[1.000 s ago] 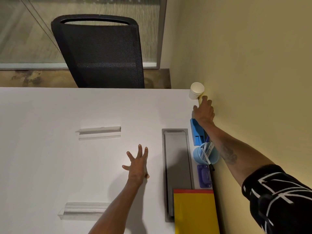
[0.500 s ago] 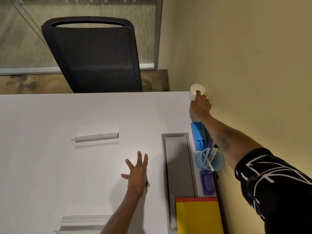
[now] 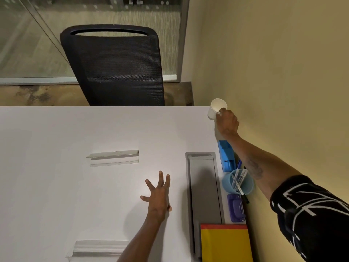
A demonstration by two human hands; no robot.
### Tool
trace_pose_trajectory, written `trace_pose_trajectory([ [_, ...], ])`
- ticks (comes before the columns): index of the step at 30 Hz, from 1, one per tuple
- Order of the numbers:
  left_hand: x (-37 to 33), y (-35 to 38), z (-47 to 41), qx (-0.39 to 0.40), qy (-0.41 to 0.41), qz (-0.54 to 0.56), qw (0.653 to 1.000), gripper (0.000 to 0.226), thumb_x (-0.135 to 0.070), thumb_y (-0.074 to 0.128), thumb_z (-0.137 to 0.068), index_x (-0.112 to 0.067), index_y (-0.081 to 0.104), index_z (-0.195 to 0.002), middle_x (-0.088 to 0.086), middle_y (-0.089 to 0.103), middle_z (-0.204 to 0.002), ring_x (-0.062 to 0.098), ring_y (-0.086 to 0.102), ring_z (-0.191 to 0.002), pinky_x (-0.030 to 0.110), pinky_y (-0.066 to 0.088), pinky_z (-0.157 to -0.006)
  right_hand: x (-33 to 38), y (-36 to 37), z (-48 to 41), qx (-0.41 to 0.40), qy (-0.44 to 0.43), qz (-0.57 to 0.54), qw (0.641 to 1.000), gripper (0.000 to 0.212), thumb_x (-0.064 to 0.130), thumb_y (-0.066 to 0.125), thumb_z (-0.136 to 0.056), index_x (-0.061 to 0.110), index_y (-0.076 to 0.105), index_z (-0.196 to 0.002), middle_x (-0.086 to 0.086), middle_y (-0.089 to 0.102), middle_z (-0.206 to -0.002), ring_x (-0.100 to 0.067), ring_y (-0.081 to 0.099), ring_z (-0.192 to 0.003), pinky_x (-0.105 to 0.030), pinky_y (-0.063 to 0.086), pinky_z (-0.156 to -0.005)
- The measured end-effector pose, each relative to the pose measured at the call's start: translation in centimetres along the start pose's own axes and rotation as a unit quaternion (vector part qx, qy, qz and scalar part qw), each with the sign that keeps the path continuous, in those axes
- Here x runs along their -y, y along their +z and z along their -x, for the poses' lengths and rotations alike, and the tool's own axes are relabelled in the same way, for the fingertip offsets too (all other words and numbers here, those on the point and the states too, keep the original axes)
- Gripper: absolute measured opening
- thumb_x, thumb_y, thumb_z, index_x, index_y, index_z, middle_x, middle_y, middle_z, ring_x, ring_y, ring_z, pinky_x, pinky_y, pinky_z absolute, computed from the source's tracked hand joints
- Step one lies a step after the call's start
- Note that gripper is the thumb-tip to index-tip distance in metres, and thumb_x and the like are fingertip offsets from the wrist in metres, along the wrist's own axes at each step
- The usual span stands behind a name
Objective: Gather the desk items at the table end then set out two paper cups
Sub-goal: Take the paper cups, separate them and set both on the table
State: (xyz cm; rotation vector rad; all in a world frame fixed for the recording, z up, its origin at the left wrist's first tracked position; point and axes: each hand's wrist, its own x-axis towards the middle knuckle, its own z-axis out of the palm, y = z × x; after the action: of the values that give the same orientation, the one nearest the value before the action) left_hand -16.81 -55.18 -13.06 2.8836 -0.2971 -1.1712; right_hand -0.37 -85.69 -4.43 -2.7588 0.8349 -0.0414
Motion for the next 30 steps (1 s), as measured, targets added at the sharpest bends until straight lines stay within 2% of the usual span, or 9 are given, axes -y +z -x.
trace_pose_trajectory([
  [6,-0.1,-1.1,1.3,0.015,0.006,0.035,0.999,0.132,-0.032,0.089,-0.069,-0.035,-0.009,-0.158,-0.009,-0.023,-0.165,0.056,-0.007,-0.148,0.081,0.034,-0.094,1.5,-1.5,4.4,0.005,-0.028,-0.029,0.999,0.032,0.023,0.045,-0.103,0.008,0.061,-0.126,-0.016,0.068,-0.117,-0.034,0.067,-0.106,-0.036,0.054,-0.083],
  [9,0.2,-1.7,2.3,0.018,0.011,0.043,0.999,0.117,-0.021,0.082,-0.08,-0.035,-0.003,-0.158,-0.01,-0.019,-0.165,0.053,-0.008,-0.149,0.078,0.033,-0.099,2.5,-2.1,6.9,0.012,-0.035,-0.031,0.999,0.032,0.023,0.043,-0.103,0.008,0.06,-0.126,-0.016,0.068,-0.115,-0.035,0.067,-0.106,-0.036,0.054,-0.082],
  [12,0.8,-2.4,3.5,-0.004,0.026,0.045,0.999,0.089,0.0,0.063,-0.089,-0.029,0.012,-0.157,-0.008,-0.004,-0.167,0.049,0.01,-0.147,0.069,0.043,-0.096,3.5,-2.7,9.5,0.018,-0.052,-0.05,0.997,0.032,0.024,0.043,-0.103,0.008,0.059,-0.125,-0.016,0.067,-0.113,-0.034,0.066,-0.104,-0.037,0.054,-0.08],
  [15,1.4,-3.4,4.8,-0.013,0.032,0.093,0.995,0.074,-0.012,0.072,-0.087,-0.022,0.03,-0.147,-0.01,0.015,-0.161,0.039,0.031,-0.136,0.057,0.048,-0.091,4.5,-3.3,12.0,0.03,-0.057,-0.062,0.996,0.033,0.025,0.044,-0.103,0.008,0.059,-0.126,-0.016,0.066,-0.114,-0.033,0.066,-0.105,-0.038,0.055,-0.08],
  [18,2.2,-3.9,6.5,-0.055,0.062,0.147,0.986,0.061,-0.019,0.072,-0.089,-0.015,0.042,-0.142,-0.005,0.034,-0.157,0.029,0.04,-0.136,0.045,0.043,-0.107,5.2,-4.3,14.6,0.042,-0.062,-0.076,0.994,0.035,0.028,0.047,-0.102,0.009,0.059,-0.13,-0.014,0.066,-0.118,-0.032,0.066,-0.109,-0.036,0.055,-0.083],
  [19,2.4,-4.1,7.0,-0.075,0.072,0.161,0.981,0.062,-0.019,0.069,-0.091,-0.015,0.041,-0.146,-0.003,0.035,-0.158,0.025,0.039,-0.141,0.039,0.036,-0.115,5.3,-4.6,15.6,0.045,-0.066,-0.081,0.994,0.036,0.029,0.049,-0.102,0.01,0.059,-0.13,-0.014,0.065,-0.12,-0.031,0.066,-0.11,-0.035,0.055,-0.084],
  [21,2.5,-4.9,8.4,-0.112,0.079,0.198,0.97,0.067,-0.02,0.064,-0.095,-0.017,0.033,-0.154,-0.001,0.037,-0.159,0.022,0.039,-0.145,0.032,0.032,-0.118,5.5,-5.3,17.4,0.05,-0.073,-0.089,0.992,0.037,0.031,0.049,-0.102,0.011,0.059,-0.131,-0.013,0.065,-0.121,-0.03,0.065,-0.11,-0.035,0.055,-0.085],
  [26,2.1,-7.3,12.1,-0.175,0.097,0.279,0.939,0.081,-0.018,0.066,-0.094,-0.019,0.019,-0.16,0.001,0.031,-0.162,0.02,0.036,-0.148,0.029,0.031,-0.118,5.8,-7.2,21.9,0.066,-0.086,-0.124,0.986,0.04,0.036,0.052,-0.1,0.014,0.057,-0.133,-0.009,0.064,-0.127,-0.026,0.064,-0.114,-0.031,0.052,-0.089],
  [30,2.2,-8.1,14.9,-0.211,0.127,0.314,0.917,0.096,-0.025,0.072,-0.091,-0.018,0.006,-0.161,-0.001,0.016,-0.168,0.019,0.023,-0.154,0.032,0.026,-0.122,5.8,-8.1,25.8,0.074,-0.1,-0.153,0.98,0.039,0.038,0.053,-0.099,0.014,0.062,-0.129,-0.01,0.066,-0.125,-0.027,0.064,-0.112,-0.031,0.05,-0.084],
])
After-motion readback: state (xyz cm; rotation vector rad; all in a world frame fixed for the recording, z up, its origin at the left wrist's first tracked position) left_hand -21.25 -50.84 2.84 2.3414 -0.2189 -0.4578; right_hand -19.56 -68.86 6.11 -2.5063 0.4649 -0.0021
